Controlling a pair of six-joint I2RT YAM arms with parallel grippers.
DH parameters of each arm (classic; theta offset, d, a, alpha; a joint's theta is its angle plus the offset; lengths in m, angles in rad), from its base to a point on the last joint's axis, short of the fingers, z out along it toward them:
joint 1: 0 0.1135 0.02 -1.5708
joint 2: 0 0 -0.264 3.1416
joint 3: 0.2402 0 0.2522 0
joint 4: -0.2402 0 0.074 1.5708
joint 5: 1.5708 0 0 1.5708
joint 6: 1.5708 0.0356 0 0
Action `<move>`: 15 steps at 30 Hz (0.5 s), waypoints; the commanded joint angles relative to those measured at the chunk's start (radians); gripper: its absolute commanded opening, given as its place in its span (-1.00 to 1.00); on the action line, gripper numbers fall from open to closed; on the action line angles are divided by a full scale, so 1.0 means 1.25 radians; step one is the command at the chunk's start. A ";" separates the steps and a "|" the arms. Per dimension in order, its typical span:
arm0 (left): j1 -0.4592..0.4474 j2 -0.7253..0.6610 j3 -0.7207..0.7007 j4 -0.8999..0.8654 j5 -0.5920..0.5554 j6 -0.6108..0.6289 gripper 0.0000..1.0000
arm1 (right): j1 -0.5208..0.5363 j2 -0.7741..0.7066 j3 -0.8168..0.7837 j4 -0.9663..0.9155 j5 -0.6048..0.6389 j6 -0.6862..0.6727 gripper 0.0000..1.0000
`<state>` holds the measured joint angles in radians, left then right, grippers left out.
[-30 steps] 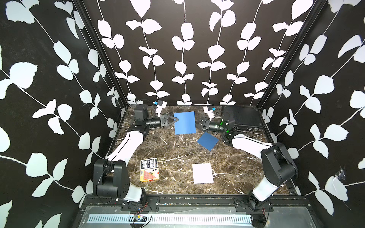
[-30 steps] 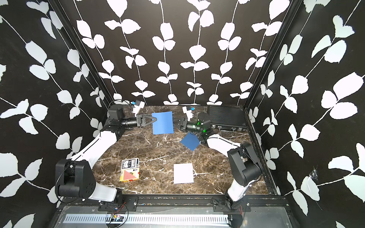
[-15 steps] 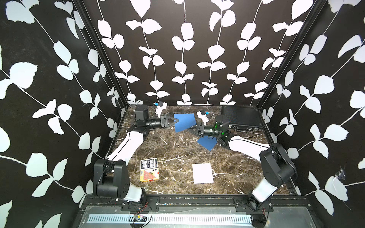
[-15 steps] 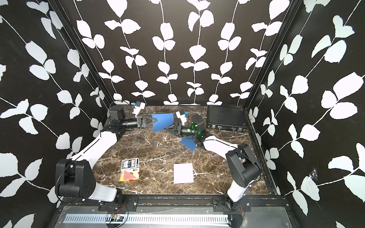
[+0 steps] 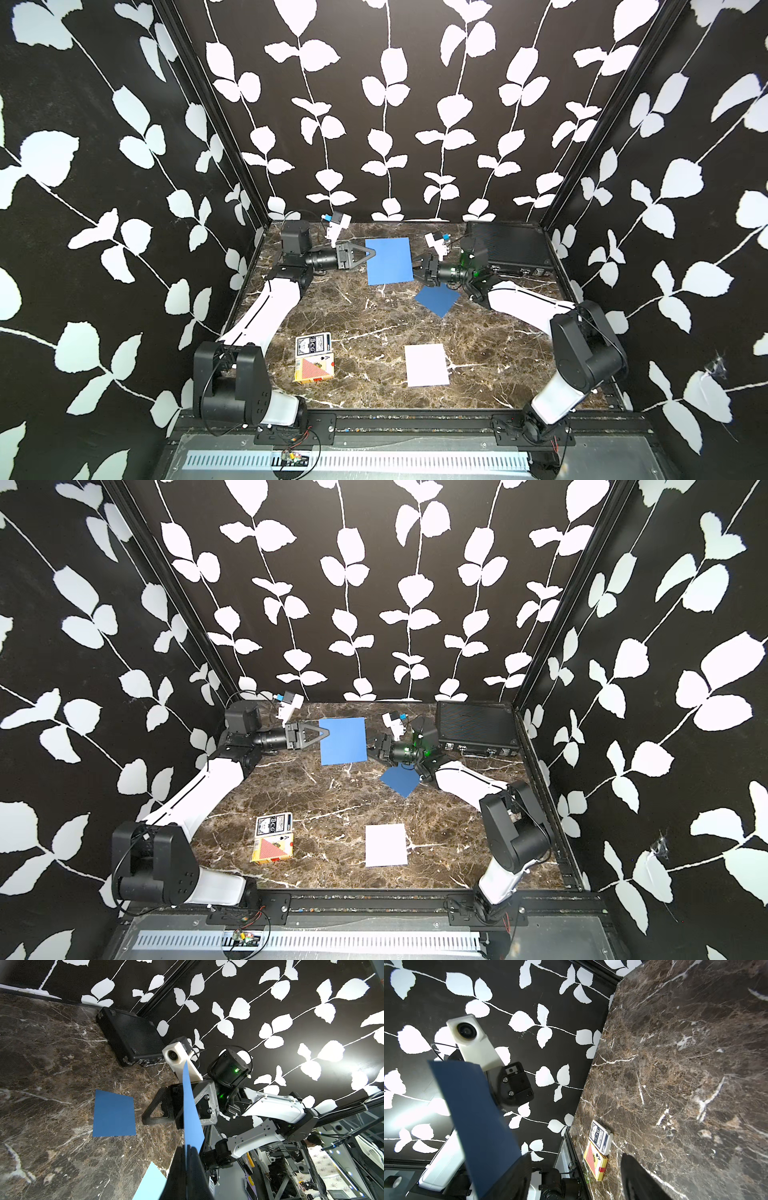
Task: Fold the square paper along the opposite sides
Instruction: Fold the paper.
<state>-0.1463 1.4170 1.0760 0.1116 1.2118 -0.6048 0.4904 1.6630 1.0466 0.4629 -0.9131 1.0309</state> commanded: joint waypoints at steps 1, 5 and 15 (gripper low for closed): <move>-0.004 -0.020 -0.008 0.001 0.010 0.015 -1.00 | 0.001 -0.043 0.036 0.001 -0.008 -0.026 0.41; -0.004 -0.021 -0.010 0.005 0.010 0.013 -1.00 | 0.001 -0.063 0.044 0.000 -0.009 -0.024 0.42; -0.006 -0.033 -0.012 0.011 0.007 0.010 -1.00 | 0.003 -0.102 0.067 0.006 -0.009 -0.018 0.49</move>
<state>-0.1493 1.4170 1.0706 0.1120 1.2114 -0.6052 0.4908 1.5719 1.0840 0.4294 -0.9165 1.0164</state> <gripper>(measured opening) 0.047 0.743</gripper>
